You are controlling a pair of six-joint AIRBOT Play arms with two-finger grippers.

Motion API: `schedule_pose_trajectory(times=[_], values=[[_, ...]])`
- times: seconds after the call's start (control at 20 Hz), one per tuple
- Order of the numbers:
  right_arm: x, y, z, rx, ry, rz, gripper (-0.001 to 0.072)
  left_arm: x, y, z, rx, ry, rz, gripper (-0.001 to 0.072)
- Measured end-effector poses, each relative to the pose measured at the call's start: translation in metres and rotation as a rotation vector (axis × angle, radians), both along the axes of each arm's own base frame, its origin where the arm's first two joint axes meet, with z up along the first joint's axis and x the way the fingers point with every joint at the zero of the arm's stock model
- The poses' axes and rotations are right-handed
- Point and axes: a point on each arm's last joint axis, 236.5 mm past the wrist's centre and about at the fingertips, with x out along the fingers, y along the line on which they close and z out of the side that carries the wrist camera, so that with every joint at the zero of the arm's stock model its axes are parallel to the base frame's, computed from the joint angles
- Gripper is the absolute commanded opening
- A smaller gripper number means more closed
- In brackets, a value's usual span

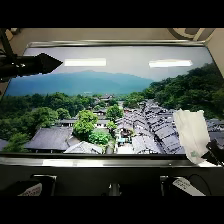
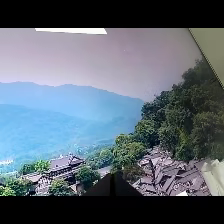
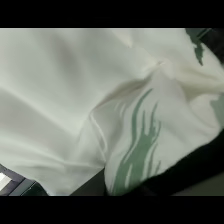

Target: Fold the shirts.

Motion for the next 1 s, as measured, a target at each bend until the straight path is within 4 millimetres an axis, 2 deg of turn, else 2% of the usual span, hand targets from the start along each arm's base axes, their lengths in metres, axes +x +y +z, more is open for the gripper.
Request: schedule_pose_trajectory(times=[0.05, 0.1, 0.25, 0.3, 0.4, 0.5, 0.6, 0.65, 0.7, 0.75, 0.8, 0.85, 0.9, 0.95, 1.0], values=[[-0.002, -0.001, 0.000, -0.004, 0.008, -0.003, 0.0364, 0.000, 0.000, 0.000, 0.000, 0.000, 0.000, 0.0025], [-0.003, -0.001, -0.001, -0.007, 0.013, -0.003, 0.0491, 0.000, 0.000, 0.000, 0.000, -0.001, 0.001, 0.0025], [-0.001, -0.007, 0.003, -0.027, 0.007, 0.002, 0.0511, 0.003, 0.001, 0.002, -0.004, -0.011, 0.011, 0.0025], [-0.001, -0.013, 0.008, -0.045, 0.004, 0.020, 0.0511, 0.004, 0.002, 0.003, -0.005, -0.017, 0.016, 0.0025], [0.003, -0.038, 0.030, -0.118, 0.000, 0.057, 0.0509, 0.007, 0.003, 0.006, -0.009, -0.030, 0.029, 0.0025], [0.015, -0.076, 0.067, -0.245, -0.028, 0.081, 0.0489, 0.010, 0.005, 0.008, -0.013, -0.042, 0.040, 0.0023], [0.047, -0.122, 0.124, -0.446, -0.135, 0.131, 0.0483, 0.016, 0.008, 0.013, -0.004, -0.068, 0.062, 0.0021], [0.072, -0.137, 0.155, -0.546, -0.210, 0.183, 0.0427, 0.020, 0.012, 0.013, 0.033, -0.089, 0.078, 0.0021], [0.097, -0.145, 0.186, -0.637, -0.281, 0.252, 0.0416, 0.024, 0.018, 0.011, 0.083, -0.095, 0.104, 0.0021], [0.125, -0.141, 0.213, -0.709, -0.344, 0.340, 0.0419, 0.029, 0.027, 0.005, 0.149, -0.090, 0.143, 0.0023], [0.155, -0.128, 0.233, -0.754, -0.403, 0.436, 0.0419, 0.035, 0.040, -0.007, 0.233, -0.067, 0.194, 0.0037], [0.180, -0.106, 0.242, -0.760, -0.448, 0.521, 0.0486, 0.040, 0.054, -0.021, 0.317, -0.034, 0.241, 0.0242], [0.206, -0.077, 0.244, -0.741, -0.485, 0.605, 0.0579, 0.044, 0.070, -0.040, 0.402, 0.017, 0.287, 0.0575], [0.225, -0.049, 0.239, -0.705, -0.505, 0.675, 0.0587, 0.044, 0.082, -0.060, 0.469, 0.083, 0.315, 0.0720], [0.242, -0.018, 0.229, -0.655, -0.517, 0.745, 0.0621, 0.039, 0.092, -0.087, 0.530, 0.178, 0.330, 0.0720]])
